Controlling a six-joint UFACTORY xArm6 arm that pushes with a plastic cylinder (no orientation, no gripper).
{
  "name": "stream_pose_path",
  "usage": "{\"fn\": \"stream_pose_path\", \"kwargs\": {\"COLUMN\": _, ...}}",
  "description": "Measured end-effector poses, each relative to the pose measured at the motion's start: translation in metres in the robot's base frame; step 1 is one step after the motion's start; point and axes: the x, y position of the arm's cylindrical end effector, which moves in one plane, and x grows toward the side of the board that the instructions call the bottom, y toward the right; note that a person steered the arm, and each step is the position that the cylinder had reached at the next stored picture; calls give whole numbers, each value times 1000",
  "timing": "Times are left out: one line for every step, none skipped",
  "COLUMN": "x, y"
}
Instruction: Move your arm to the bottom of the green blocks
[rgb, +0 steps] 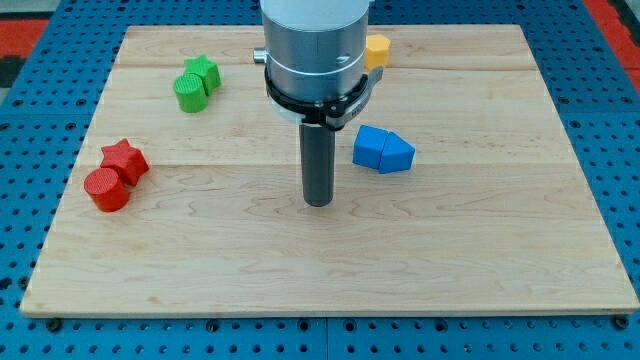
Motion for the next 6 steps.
{"fn": "stream_pose_path", "kwargs": {"x": 0, "y": 0}}
{"fn": "stream_pose_path", "kwargs": {"x": 0, "y": 0}}
{"fn": "stream_pose_path", "kwargs": {"x": 0, "y": -3}}
{"fn": "stream_pose_path", "kwargs": {"x": -1, "y": -23}}
{"fn": "stream_pose_path", "kwargs": {"x": -1, "y": -30}}
{"fn": "stream_pose_path", "kwargs": {"x": -7, "y": -55}}
